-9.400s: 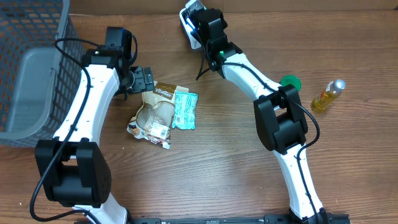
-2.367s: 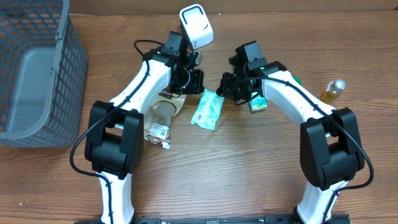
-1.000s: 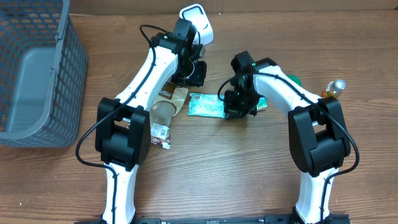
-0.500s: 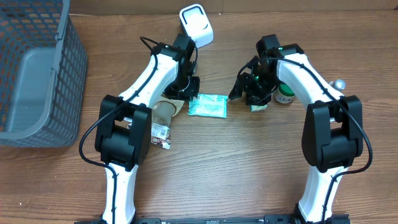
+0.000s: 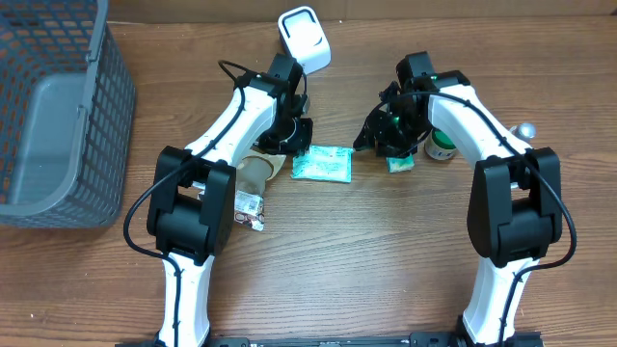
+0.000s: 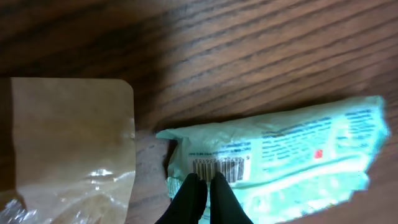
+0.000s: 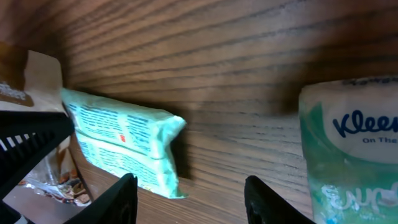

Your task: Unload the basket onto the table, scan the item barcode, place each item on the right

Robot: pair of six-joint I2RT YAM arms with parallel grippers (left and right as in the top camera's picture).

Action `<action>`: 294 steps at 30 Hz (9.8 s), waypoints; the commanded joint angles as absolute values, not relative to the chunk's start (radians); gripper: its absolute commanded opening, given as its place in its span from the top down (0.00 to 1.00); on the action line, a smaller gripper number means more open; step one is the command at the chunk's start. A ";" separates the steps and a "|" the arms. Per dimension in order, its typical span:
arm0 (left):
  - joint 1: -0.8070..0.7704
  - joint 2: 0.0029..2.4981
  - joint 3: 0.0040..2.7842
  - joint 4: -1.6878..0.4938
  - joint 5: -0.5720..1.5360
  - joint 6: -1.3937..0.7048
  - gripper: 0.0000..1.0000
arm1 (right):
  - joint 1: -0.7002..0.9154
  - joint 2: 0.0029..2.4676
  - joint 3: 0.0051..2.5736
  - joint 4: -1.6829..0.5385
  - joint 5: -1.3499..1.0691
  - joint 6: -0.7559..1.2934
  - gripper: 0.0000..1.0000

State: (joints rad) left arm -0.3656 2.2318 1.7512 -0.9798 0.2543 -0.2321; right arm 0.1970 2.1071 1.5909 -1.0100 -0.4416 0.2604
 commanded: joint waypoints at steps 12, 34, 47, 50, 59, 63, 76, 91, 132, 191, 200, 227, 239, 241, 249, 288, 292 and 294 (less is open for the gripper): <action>-0.368 2.220 1.577 -0.885 0.251 -0.261 0.96 | 0.203 2.104 1.427 -0.816 -0.622 0.254 0.55; -0.367 2.220 1.577 -0.878 0.251 -0.258 0.96 | 0.316 2.104 1.269 -0.349 -0.762 0.423 0.60; -0.367 2.220 1.577 -0.878 0.199 -0.258 0.96 | 0.263 2.104 1.270 -0.408 -0.861 0.417 0.62; -0.368 2.220 1.577 -0.878 0.199 -0.258 0.96 | 0.236 2.104 1.270 -0.396 -0.945 0.411 0.63; -0.368 2.220 1.577 -0.877 0.200 -0.258 0.96 | 0.227 2.104 1.270 -0.396 -0.970 0.384 0.67; -0.368 2.220 1.577 -0.878 0.200 -0.258 0.96 | 0.246 2.104 1.270 -0.385 -0.941 0.385 0.65; -0.368 2.220 1.577 -0.877 0.200 -0.258 0.96 | 0.308 2.104 1.270 -0.368 -0.917 0.385 0.70; -0.368 2.220 1.577 -0.870 0.209 -0.258 0.96 | 0.305 2.104 1.270 -0.368 -0.891 0.384 0.95; -0.021 2.100 1.887 -1.095 0.071 -0.258 0.00 | 0.104 1.848 1.273 -0.796 -1.280 -0.214 0.96; -0.021 2.100 1.886 -1.095 0.071 -0.258 0.00 | 0.476 2.321 1.996 -0.226 0.321 -0.894 0.96; -0.021 2.100 1.886 -1.095 0.071 -0.258 0.00 | 0.504 2.375 1.996 -0.218 0.314 -0.926 0.96; -0.021 2.100 1.887 -1.095 0.071 -0.258 0.00 | 0.493 2.403 1.967 -0.193 0.260 -1.116 0.96; -0.021 2.100 1.886 -1.095 0.071 -0.258 0.00 | 0.477 2.403 1.963 -0.205 0.260 -0.974 0.96; -0.021 2.100 1.886 -1.095 0.071 -0.258 0.00 | 0.470 2.402 1.963 -0.205 0.260 -0.964 0.96; -0.021 2.100 1.887 -1.095 0.071 -0.258 0.00 | 0.464 2.312 1.965 -0.220 0.267 -0.845 0.96; -0.021 2.100 1.886 -1.095 0.071 -0.258 0.00 | 0.458 2.072 1.877 -1.466 -0.176 -0.398 0.95; -0.021 2.100 1.886 -1.095 0.071 -0.258 0.00 | 0.454 2.072 1.810 -1.402 -0.063 -0.398 0.93; -0.021 2.100 1.886 -1.095 0.071 -0.258 0.00 | 0.453 2.072 1.787 -1.364 -0.053 -0.398 0.89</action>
State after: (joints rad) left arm -0.0177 2.1105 1.8912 -1.0935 0.0769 -0.2592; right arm 0.4595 2.0853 1.8137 -1.3952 -0.1177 -0.3725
